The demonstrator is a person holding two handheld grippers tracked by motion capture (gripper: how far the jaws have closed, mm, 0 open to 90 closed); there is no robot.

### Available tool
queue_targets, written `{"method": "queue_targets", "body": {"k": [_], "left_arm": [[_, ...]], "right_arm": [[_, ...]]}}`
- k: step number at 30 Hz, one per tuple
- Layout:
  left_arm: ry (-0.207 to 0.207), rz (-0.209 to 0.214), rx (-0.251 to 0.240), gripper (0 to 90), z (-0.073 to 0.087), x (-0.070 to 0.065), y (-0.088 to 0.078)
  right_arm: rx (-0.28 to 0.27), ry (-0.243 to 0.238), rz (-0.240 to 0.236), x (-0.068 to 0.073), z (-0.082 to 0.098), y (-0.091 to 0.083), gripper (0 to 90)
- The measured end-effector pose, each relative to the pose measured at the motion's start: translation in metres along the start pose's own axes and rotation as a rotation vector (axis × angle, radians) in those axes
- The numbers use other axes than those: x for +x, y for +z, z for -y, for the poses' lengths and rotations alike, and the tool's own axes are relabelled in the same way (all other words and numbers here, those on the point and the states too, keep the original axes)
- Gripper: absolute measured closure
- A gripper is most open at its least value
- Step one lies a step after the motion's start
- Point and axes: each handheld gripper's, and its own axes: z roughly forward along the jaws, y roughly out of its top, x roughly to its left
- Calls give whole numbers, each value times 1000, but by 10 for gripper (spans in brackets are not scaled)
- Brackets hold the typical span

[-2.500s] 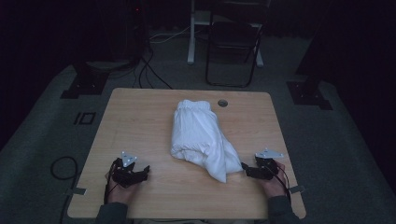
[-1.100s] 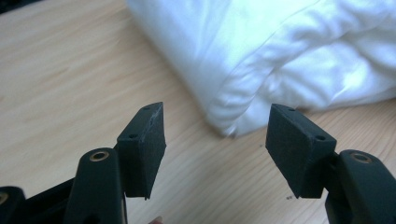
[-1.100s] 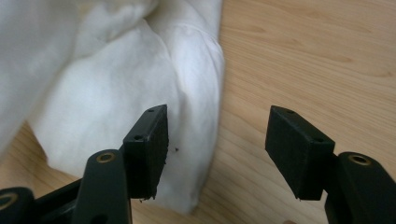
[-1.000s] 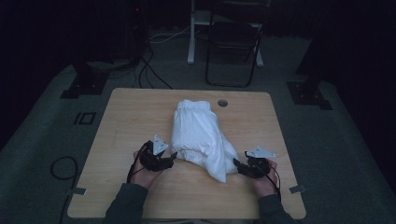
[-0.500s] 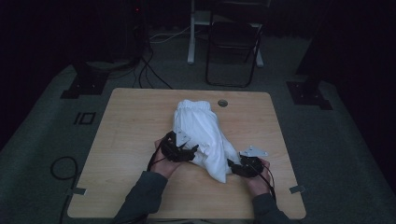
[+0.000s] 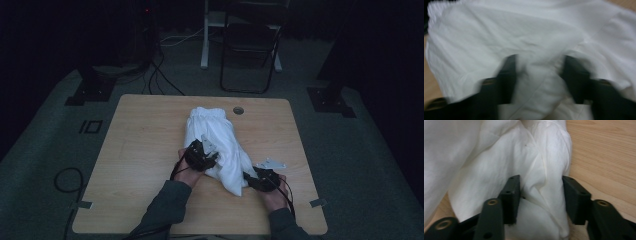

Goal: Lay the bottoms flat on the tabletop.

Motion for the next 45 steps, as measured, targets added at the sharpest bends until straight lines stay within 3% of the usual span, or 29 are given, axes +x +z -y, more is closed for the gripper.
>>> {"method": "queue_targets", "body": {"k": [2, 4, 8, 9, 11, 21, 27, 33, 36, 39, 42, 45], "left_arm": [[-30, 7, 6, 776, 2, 7, -1], [-44, 7, 4, 838, 4, 13, -5], [-42, 7, -2, 849, 5, 18, -11], [-42, -3, -7, 849, 8, 26, -19], [-53, -14, -11, 851, 12, 34, -26], [-150, -68, 8, 850, 46, 83, -49], [-259, -95, 12, 854, 71, 113, -60], [-396, -142, 73, 861, 104, 147, -64], [-444, -177, 100, 821, 119, 153, -63], [-497, -173, 69, 691, 131, 160, -72], [-516, -195, 38, 636, 136, 163, -88], [-507, -231, 16, 588, 136, 163, -104]], "right_arm": [[1, -1, -11, 1, 0, 0, 583], [2, -7, -21, 2, 0, 0, 657], [7, -25, -22, 4, -1, -1, 710], [7, -25, -22, 4, -1, -1, 741], [12, -58, 14, 5, -2, -2, 819], [20, -66, 67, 3, -2, -4, 842], [26, -83, 122, 0, -2, -6, 845], [38, -69, 190, -11, 0, -12, 848], [41, -50, 225, -19, 1, -16, 848], [55, -60, 298, -23, 3, -20, 848], [48, -35, 286, -28, 4, -24, 846], [46, -39, 288, -27, 3, -24, 819]]}}
